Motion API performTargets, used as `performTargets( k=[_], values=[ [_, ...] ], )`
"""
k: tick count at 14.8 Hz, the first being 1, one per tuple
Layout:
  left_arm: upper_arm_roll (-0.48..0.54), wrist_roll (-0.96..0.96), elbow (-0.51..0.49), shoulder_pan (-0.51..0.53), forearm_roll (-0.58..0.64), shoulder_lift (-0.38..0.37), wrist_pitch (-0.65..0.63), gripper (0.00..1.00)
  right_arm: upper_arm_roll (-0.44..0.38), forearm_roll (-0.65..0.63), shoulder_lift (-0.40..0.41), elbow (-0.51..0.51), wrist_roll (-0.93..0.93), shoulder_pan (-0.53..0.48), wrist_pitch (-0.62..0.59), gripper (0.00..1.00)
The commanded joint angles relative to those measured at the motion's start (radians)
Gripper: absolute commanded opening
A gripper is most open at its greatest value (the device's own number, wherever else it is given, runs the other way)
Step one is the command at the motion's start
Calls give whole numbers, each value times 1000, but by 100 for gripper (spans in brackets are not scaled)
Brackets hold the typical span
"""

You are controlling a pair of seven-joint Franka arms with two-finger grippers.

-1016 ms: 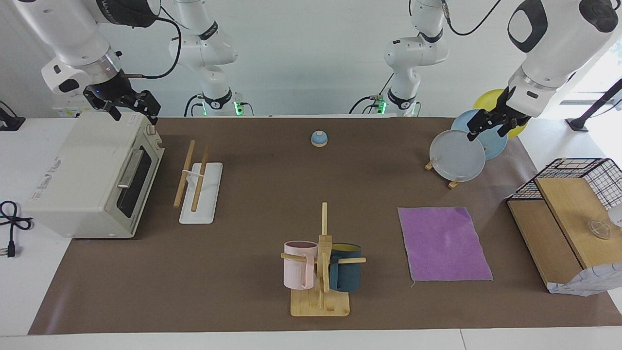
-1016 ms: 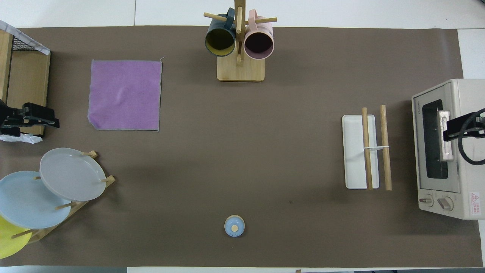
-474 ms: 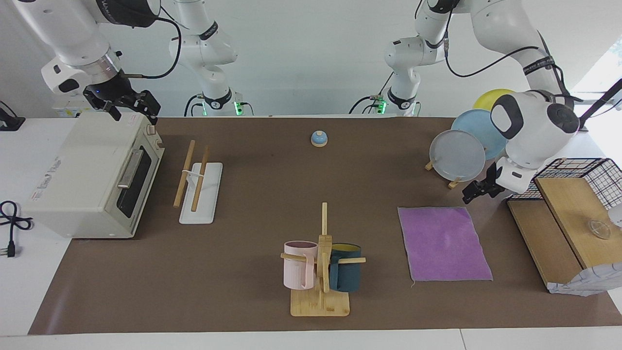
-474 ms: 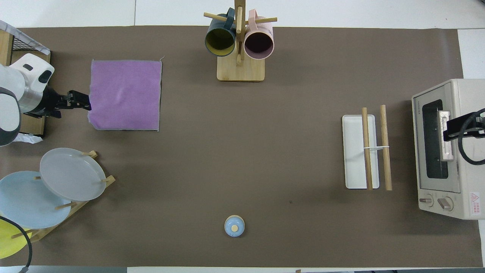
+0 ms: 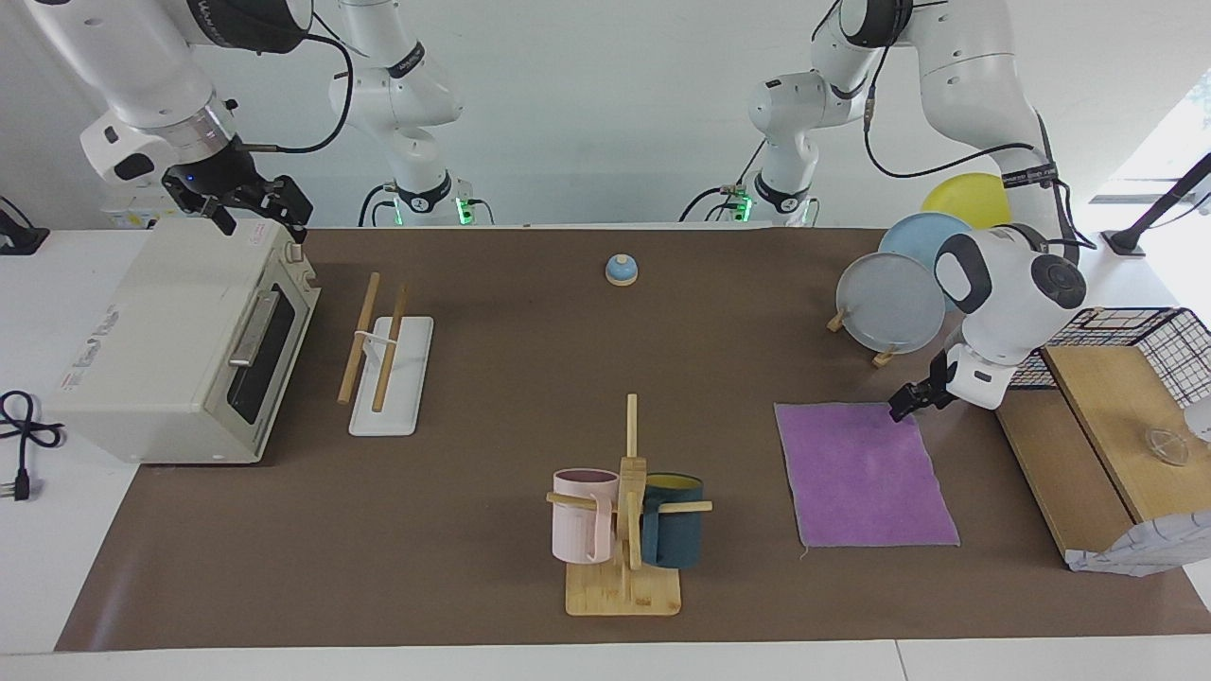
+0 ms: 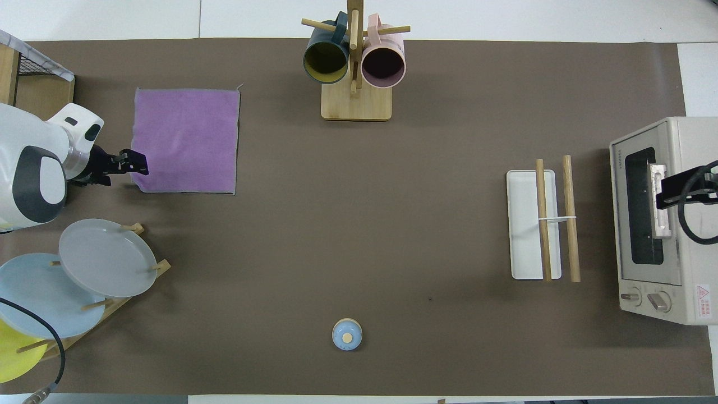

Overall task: Fold towel and hang on rack
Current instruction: 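Move the left gripper toward the near edge of the purple towel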

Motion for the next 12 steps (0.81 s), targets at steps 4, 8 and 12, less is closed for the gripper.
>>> performTargets(
  k=[4, 8, 12],
  values=[
    [-4, 0, -45, 9, -16, -18, 6, 58, 6, -1, -10, -9, -21, -10, -9, 100],
    [-4, 0, -42, 14, -16, -18, 2, 42, 6, -2, -10, -9, -22, -10, -9, 100],
    [-4, 0, -43, 12, -16, -18, 2, 24, 6, -1, -10, -8, -22, -10, -9, 100]
  ],
)
